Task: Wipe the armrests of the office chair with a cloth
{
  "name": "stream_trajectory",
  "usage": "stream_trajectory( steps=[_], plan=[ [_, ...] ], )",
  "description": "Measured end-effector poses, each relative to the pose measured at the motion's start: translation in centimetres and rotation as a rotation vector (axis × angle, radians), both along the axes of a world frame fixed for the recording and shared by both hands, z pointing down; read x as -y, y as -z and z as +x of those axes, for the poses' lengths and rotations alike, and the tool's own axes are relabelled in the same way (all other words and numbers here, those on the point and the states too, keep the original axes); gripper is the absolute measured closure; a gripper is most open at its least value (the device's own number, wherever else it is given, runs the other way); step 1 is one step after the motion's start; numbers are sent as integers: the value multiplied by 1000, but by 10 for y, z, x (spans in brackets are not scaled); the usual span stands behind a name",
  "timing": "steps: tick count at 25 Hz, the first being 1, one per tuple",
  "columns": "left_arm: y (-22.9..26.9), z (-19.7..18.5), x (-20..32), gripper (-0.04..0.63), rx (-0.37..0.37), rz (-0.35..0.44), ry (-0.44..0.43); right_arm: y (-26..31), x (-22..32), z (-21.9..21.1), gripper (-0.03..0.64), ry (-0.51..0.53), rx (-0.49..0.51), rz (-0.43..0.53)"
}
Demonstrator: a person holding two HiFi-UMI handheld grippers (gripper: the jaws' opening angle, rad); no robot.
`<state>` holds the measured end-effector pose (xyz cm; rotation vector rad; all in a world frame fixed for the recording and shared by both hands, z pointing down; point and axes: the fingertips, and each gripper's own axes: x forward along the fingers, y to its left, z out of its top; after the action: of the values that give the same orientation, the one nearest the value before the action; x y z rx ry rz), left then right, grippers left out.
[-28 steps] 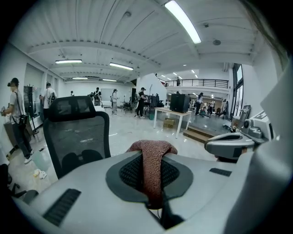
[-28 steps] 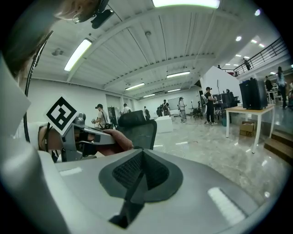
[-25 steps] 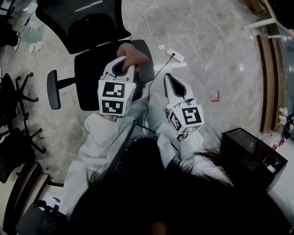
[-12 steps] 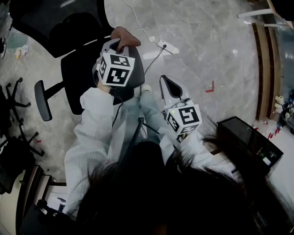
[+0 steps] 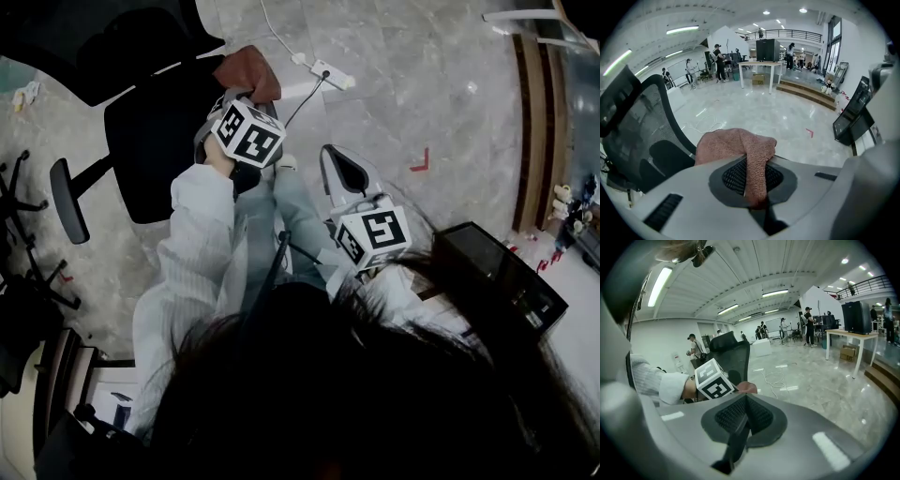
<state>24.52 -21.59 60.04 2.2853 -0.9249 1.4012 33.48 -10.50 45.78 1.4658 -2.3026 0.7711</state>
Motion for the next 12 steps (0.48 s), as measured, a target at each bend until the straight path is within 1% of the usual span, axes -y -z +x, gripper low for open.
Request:
stream_trajectory(
  steps=[4,9,12],
  plan=[
    [5,2,-24,571,-29,-41,-4,2,5,1,617,-18,18,7],
    [46,8,-96,571,-25,-44,-46,42,-21,3,615,-12,22,60],
    [46,14,-126,571,-22,-74,-76,49,-17,9,617,-14,29,79]
  ],
)
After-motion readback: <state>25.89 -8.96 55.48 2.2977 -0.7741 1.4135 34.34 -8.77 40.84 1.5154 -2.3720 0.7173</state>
